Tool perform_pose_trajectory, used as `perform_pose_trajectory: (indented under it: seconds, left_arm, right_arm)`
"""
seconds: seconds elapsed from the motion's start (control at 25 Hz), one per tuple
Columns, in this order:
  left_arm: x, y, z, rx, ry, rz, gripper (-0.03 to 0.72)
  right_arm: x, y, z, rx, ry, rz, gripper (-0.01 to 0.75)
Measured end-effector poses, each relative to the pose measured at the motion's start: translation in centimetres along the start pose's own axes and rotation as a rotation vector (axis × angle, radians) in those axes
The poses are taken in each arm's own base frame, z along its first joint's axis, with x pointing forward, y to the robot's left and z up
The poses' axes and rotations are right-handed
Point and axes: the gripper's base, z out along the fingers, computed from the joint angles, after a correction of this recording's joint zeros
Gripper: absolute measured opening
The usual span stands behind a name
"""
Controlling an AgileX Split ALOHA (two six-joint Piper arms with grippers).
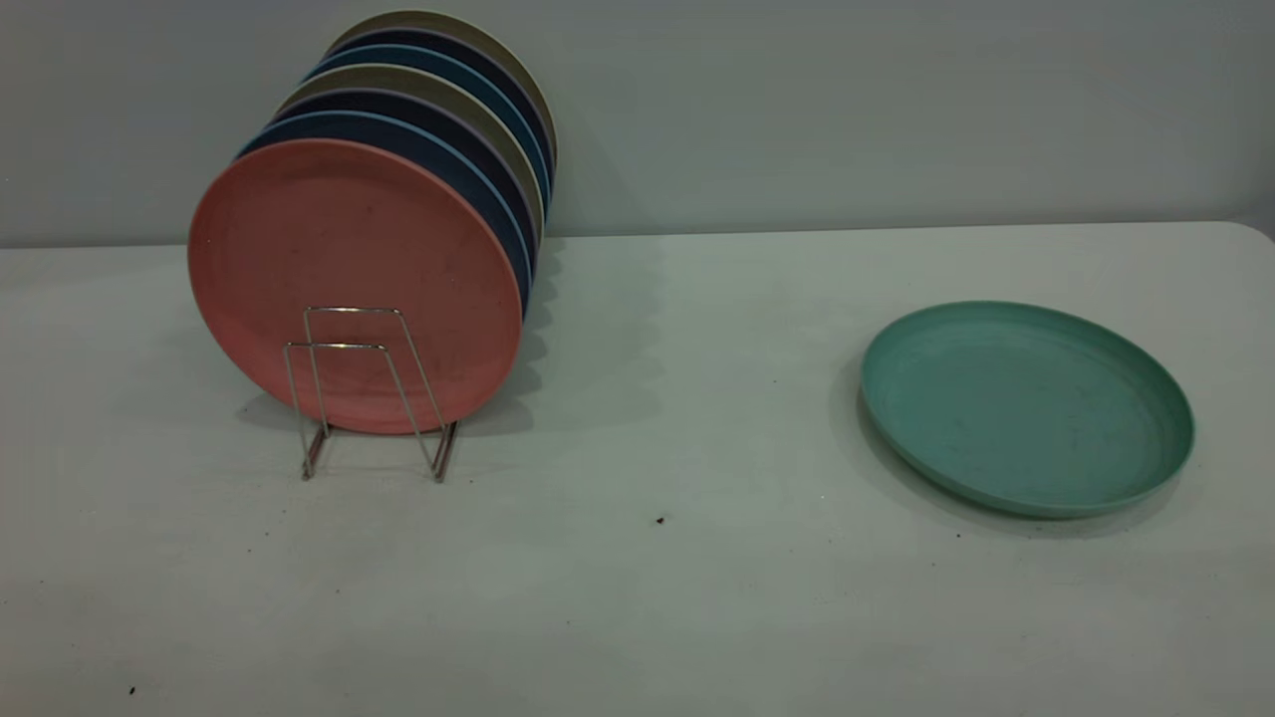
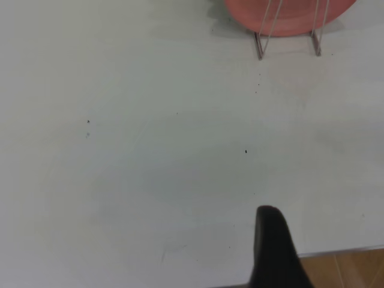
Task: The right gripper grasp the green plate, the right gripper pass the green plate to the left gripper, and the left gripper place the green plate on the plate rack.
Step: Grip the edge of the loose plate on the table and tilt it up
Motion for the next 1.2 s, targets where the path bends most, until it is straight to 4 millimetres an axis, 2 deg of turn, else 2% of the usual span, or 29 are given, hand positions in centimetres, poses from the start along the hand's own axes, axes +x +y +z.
perform_pose_trajectory:
  seconds: [0.96,1.08,1.2]
  left_arm:
    - [0.0,0.2,0.0,-0.022,-0.003,-0.008,0.476]
    - [-1.1,0.5,-0.6,-0.052,-0.023,-0.051,0.476]
    - [-3.4,1.0,-0.1,-0.086,0.044,-0.099,0.476]
  right_arm:
    - [0.0,0.0,0.0,0.000,0.000,0.000,0.389]
    - [-0.7,0.1,0.1,-0.015,0.023,0.012,0.406]
    - [-2.9,0.3,1.2,-0.042,0.076,0.027,0.457]
